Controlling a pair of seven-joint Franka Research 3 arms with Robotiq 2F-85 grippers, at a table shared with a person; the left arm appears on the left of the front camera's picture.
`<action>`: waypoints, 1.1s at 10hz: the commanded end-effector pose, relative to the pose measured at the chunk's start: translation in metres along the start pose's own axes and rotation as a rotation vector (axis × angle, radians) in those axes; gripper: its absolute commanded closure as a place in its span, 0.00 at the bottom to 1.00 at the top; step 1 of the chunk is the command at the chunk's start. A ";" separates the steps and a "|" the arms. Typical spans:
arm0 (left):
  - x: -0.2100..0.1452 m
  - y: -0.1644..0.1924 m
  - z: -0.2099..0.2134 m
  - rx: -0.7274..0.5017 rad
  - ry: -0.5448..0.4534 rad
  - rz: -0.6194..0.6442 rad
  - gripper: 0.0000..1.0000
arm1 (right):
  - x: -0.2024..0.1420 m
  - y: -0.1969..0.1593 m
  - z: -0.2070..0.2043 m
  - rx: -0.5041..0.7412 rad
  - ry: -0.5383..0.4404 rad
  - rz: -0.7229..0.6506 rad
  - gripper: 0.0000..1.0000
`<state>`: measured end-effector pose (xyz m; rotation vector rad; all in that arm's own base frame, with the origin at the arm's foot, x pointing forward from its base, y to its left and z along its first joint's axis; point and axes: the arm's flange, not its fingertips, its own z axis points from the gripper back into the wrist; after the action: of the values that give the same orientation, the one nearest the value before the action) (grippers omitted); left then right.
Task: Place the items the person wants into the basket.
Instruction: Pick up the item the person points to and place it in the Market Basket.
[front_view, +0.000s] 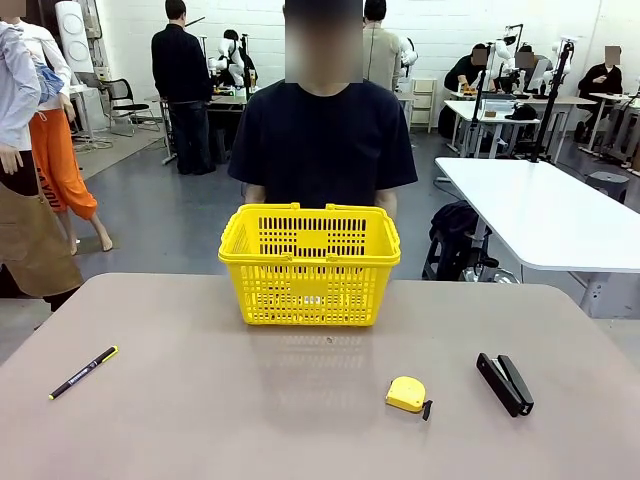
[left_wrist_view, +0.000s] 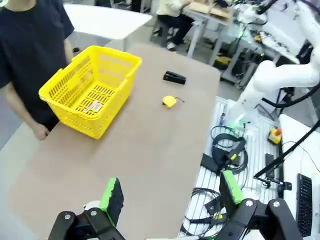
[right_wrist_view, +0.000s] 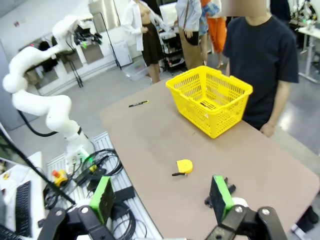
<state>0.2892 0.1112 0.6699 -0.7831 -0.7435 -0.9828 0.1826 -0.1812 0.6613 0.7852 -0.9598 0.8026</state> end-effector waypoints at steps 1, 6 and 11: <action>-0.016 0.020 -0.014 -0.037 -0.015 0.027 0.00 | 0.002 0.000 0.000 0.015 -0.021 0.017 0.00; -0.014 0.000 -0.029 0.165 0.103 -0.060 0.00 | 0.002 0.000 0.000 0.015 -0.021 0.017 0.00; 0.000 -0.002 -0.022 0.150 0.102 -0.046 0.00 | 0.002 0.000 0.000 0.015 -0.021 0.017 0.00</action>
<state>0.2894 0.0934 0.6584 -0.5826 -0.7437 -0.9840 0.1823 -0.1811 0.6613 0.7843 -0.9592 0.8026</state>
